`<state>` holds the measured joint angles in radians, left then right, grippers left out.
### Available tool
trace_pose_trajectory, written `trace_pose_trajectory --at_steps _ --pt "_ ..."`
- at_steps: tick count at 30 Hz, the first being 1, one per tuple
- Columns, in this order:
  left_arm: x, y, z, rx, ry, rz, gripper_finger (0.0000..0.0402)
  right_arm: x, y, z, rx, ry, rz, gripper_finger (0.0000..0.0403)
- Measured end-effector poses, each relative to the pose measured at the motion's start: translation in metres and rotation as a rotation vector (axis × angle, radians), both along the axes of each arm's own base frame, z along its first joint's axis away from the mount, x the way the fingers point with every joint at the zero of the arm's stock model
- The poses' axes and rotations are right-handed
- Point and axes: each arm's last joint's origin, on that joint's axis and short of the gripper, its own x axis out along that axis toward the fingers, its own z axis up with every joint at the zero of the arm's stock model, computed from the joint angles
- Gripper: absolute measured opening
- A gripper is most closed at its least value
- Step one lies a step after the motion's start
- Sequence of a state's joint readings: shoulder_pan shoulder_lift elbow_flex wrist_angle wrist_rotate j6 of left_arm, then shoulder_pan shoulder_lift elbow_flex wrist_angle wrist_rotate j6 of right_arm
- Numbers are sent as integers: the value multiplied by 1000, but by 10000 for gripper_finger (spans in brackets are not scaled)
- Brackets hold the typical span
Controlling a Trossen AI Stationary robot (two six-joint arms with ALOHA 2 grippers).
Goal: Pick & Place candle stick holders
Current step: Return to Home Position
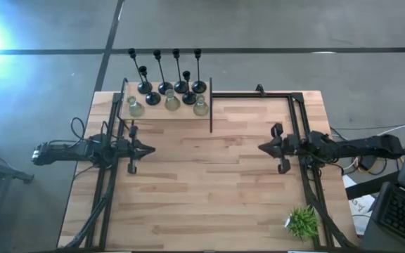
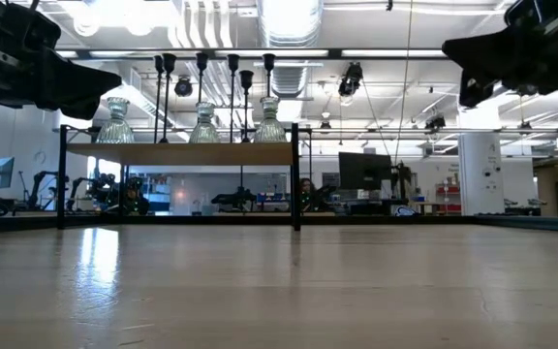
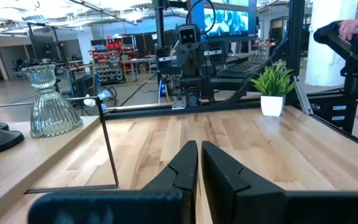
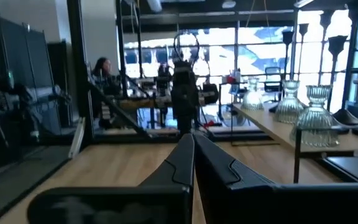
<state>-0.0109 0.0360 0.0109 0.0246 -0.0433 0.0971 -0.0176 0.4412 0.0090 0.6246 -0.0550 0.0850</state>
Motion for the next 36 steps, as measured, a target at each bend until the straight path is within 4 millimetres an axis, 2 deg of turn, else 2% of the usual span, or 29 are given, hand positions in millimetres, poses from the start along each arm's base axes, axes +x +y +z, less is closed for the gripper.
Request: trace_pose_trajectory --at_steps 16,36 --pt "0 0 0 0 0 -1 25 -29 0 -3 -17 1 -6 8" --pt "0 0 0 0 2 1 25 -19 0 -14 -15 137 -7 8"
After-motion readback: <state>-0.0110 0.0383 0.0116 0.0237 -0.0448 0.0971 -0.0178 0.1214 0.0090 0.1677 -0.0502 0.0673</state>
